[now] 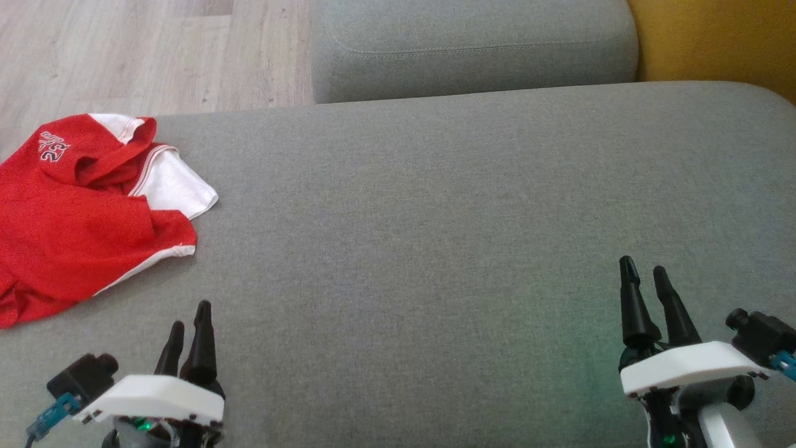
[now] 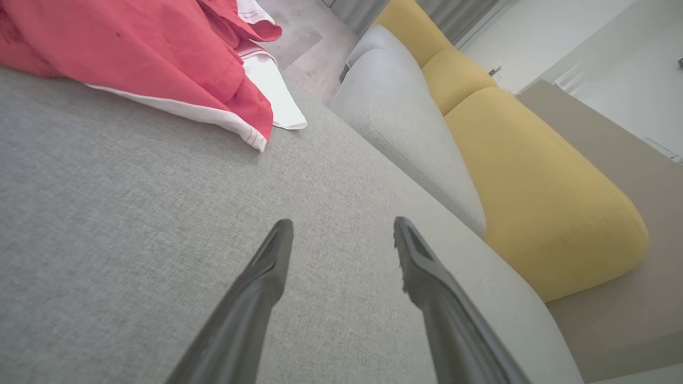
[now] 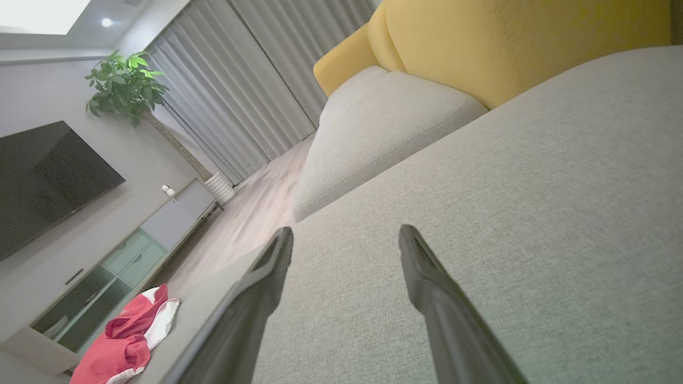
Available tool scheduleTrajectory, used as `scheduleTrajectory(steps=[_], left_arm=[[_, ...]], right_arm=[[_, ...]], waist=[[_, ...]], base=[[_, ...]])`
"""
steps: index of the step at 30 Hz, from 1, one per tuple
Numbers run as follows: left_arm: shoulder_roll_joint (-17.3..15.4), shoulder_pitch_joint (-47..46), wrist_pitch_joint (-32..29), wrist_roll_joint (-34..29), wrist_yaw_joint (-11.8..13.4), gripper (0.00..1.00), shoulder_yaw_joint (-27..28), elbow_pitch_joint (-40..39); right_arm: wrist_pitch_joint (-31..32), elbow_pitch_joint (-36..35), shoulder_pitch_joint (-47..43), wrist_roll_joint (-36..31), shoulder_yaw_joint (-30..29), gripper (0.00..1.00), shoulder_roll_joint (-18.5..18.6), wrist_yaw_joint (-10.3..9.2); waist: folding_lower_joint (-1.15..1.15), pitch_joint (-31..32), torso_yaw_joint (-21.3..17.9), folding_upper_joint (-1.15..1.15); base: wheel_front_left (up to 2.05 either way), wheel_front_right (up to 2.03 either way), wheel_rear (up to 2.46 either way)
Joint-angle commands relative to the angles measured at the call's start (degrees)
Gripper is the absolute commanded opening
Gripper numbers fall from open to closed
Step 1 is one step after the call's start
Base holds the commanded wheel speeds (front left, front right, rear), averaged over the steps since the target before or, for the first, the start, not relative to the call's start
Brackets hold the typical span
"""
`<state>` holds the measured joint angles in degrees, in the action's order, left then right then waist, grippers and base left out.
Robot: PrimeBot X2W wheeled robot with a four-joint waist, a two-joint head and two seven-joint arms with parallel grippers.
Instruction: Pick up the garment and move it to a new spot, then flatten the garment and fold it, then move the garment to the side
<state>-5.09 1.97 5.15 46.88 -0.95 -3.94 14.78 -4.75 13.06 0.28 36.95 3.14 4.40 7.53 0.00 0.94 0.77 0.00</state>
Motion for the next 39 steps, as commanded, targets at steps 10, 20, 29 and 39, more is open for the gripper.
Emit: scheduleTrajectory(steps=[10,20,29,39], left_arm=[[-1.3,-0.8,2.2,-8.7,-0.4,1.0,0.5,-2.9],[-1.3,-0.3,3.9,-16.3,-1.1,1.0,0.3,-3.0],[-1.2,0.2,5.4,-23.1,-1.4,1.0,0.2,-3.0],[-1.1,0.8,7.0,-30.2,-1.7,1.0,0.5,-3.0]], right_arm=[[-2.4,-1.8,0.3,-8.7,0.6,1.0,0.8,-0.03],[-4.1,-1.5,-0.3,-15.6,-0.6,1.0,-0.1,-0.03],[-5.7,-1.8,-0.7,-21.6,-0.6,1.0,-0.3,-0.03],[-7.4,-1.4,-1.0,-27.6,-1.0,1.0,-0.7,-0.04]], waist=[[0.0,0.0,0.1,0.0],[0.0,0.1,0.0,0.0],[0.0,0.3,0.2,0.0],[0.0,0.4,0.5,0.0]], base=[[0.0,0.0,0.0],[0.0,0.0,0.0],[0.0,0.0,0.0],[0.0,0.0,0.0]])
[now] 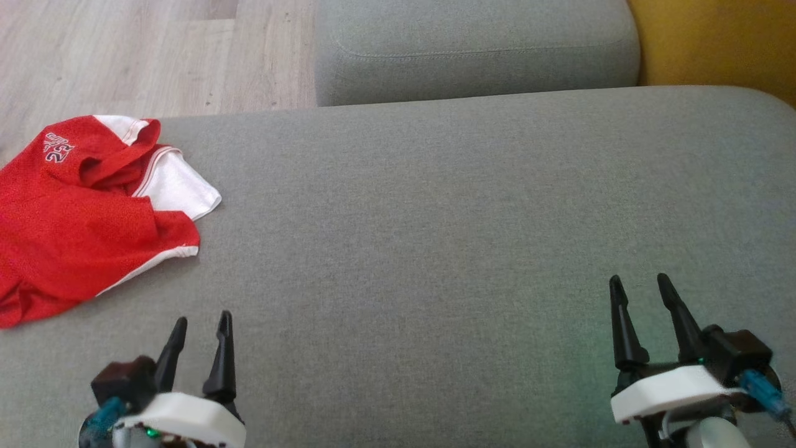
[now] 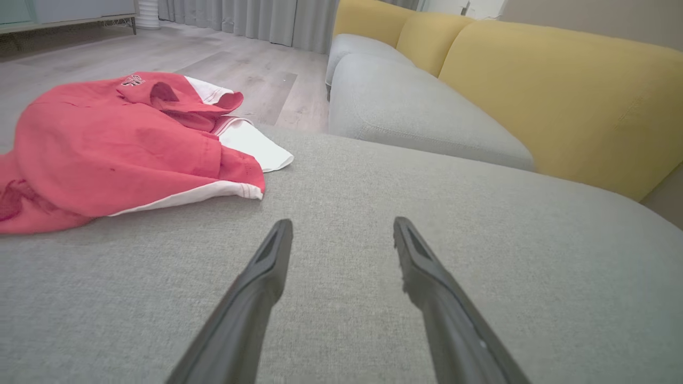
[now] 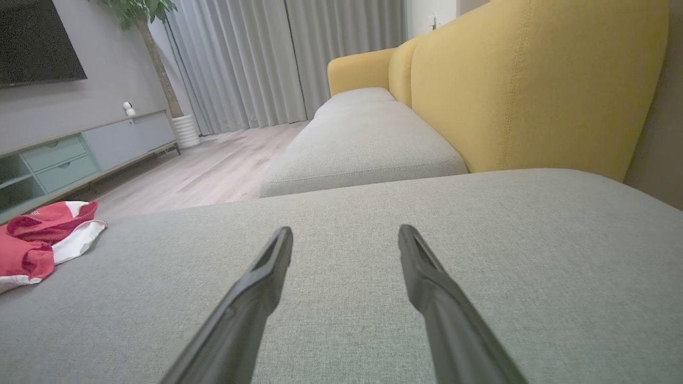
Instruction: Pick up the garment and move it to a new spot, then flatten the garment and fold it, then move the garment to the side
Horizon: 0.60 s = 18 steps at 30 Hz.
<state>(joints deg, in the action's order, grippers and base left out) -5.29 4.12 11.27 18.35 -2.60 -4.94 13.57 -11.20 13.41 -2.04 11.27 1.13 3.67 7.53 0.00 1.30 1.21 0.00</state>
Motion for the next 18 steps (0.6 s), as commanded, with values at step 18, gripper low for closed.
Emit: scheduleTrajectory(steps=[18], left_arm=[[-0.4,-0.2,3.7,-13.1,-0.4,1.0,2.1,-1.7]], right_arm=[[-3.8,-0.2,0.8,-10.4,0.2,1.0,-0.5,-0.04]], waist=[[0.0,0.3,0.0,0.0]], base=[[0.0,0.0,0.0]])
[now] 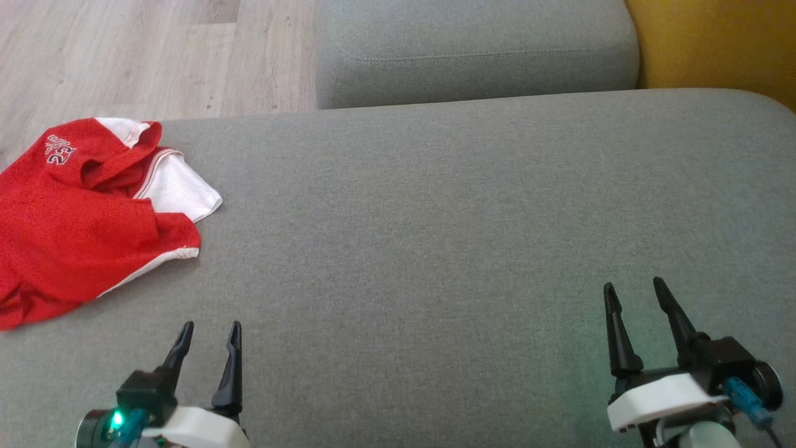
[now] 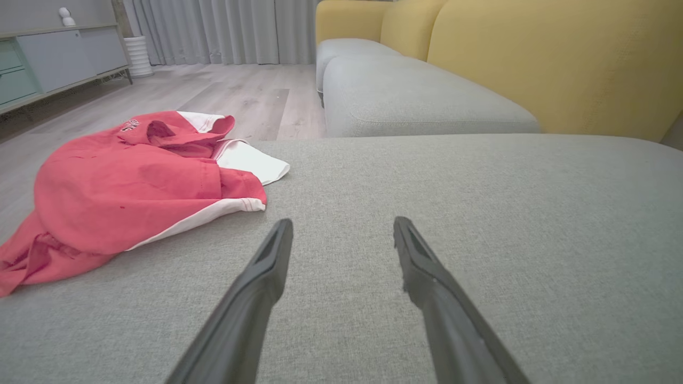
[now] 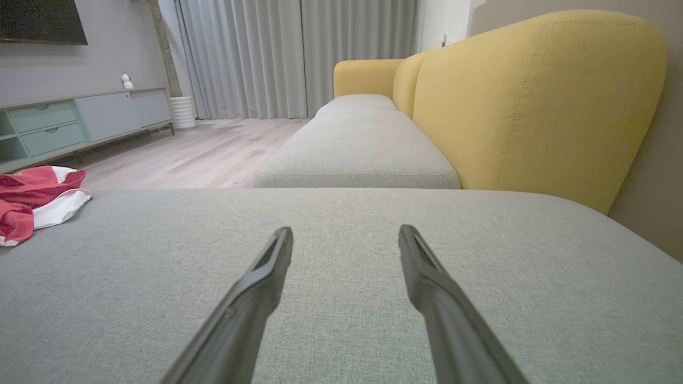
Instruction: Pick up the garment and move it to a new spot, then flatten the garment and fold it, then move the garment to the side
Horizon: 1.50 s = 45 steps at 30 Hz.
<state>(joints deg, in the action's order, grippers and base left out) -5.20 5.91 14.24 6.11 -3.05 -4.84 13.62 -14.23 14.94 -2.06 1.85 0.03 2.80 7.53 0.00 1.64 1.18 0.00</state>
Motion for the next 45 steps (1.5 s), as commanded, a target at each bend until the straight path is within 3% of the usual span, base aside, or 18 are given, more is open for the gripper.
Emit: scheduleTrajectory(steps=[1,19,23,34,39,45], left_arm=[[-0.4,-2.0,0.8,-0.7,-0.1,1.0,2.1,-1.6],[0.7,-2.7,0.8,0.7,-1.8,1.0,3.7,0.3],[1.0,-3.2,0.8,0.7,-2.0,1.0,3.7,0.4],[1.6,-1.2,0.8,1.7,-1.5,1.0,4.9,0.1],[1.7,1.1,0.8,2.5,-1.2,1.0,6.7,-0.8],[1.7,0.8,0.8,3.2,-1.4,1.0,7.7,-1.8]], right_arm=[[-0.8,-1.5,0.8,-0.6,1.3,1.0,0.4,-0.04],[-0.8,1.4,1.0,1.9,2.0,1.0,0.2,-0.04],[-0.8,1.2,0.6,2.2,2.8,1.0,0.2,-0.04],[-0.8,1.8,0.8,2.8,6.4,1.0,0.6,-0.04],[-0.8,2.4,1.9,3.0,9.2,1.0,0.6,-0.04],[-0.8,2.7,2.7,3.0,10.8,1.0,0.6,-0.04]], waist=[[0.0,0.0,0.0,0.0],[0.0,0.1,0.7,0.0],[0.0,0.4,3.7,0.0],[0.0,2.3,19.0,0.0],[0.0,2.6,21.8,0.0],[0.0,2.1,21.5,0.0]], base=[[0.0,0.0,0.0],[0.0,0.0,0.0],[0.0,0.0,0.0],[0.0,0.0,0.0],[0.0,0.0,0.0],[0.0,0.0,0.0]])
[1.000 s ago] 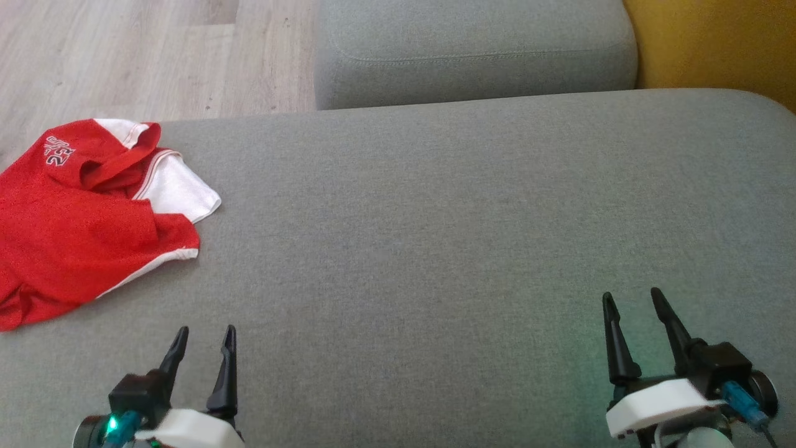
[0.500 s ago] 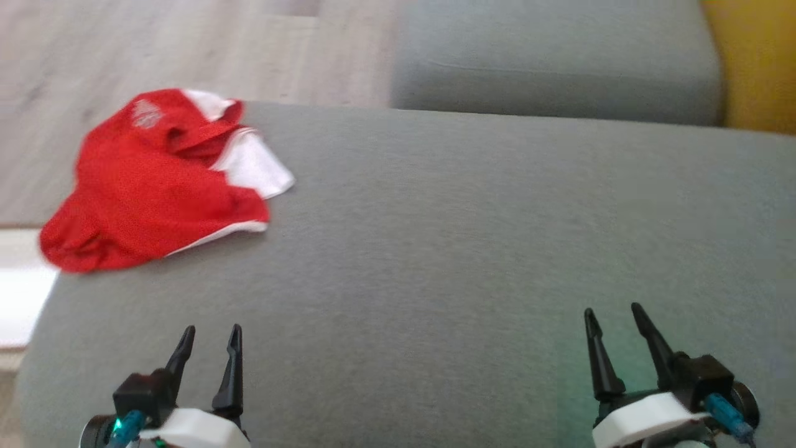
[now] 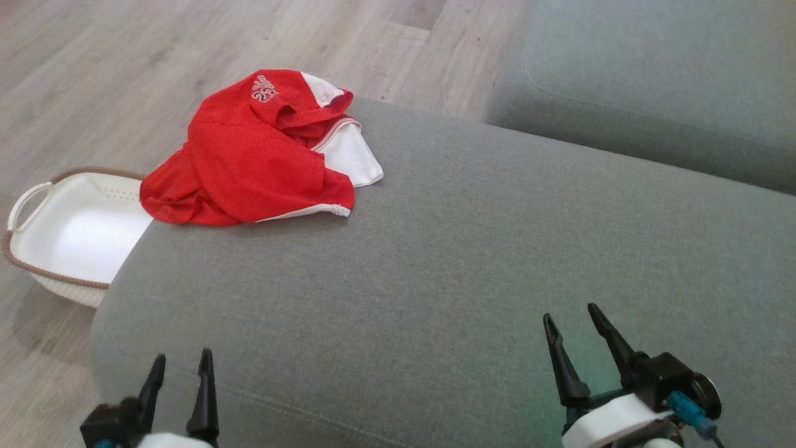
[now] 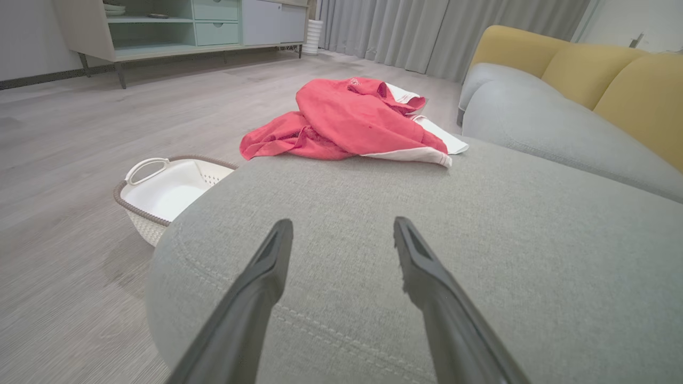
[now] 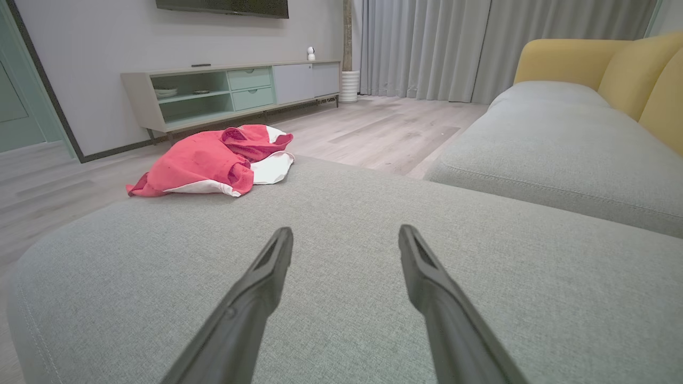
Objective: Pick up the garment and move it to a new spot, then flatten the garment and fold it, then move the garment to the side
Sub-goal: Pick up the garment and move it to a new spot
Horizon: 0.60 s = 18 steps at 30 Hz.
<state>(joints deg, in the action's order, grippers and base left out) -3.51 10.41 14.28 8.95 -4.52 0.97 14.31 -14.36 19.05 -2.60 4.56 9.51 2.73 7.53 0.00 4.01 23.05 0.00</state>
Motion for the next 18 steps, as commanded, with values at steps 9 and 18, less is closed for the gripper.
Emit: scheduleTrajectory(steps=[9,18], left_arm=[[-2.4,-17.2,-4.8,5.9,0.0,1.0,5.5,-4.6],[-9.3,-41.0,-14.9,11.8,0.7,1.0,10.1,7.3]], right_arm=[[-0.6,-3.2,6.1,-0.4,3.1,1.0,2.9,-0.04],[-0.6,-5.7,14.5,-1.5,5.4,1.0,7.7,-0.04]], waist=[[0.0,-8.7,-4.3,0.0],[0.0,-23.3,-9.6,0.0]], base=[[0.0,0.0,0.0],[0.0,0.0,0.0]])
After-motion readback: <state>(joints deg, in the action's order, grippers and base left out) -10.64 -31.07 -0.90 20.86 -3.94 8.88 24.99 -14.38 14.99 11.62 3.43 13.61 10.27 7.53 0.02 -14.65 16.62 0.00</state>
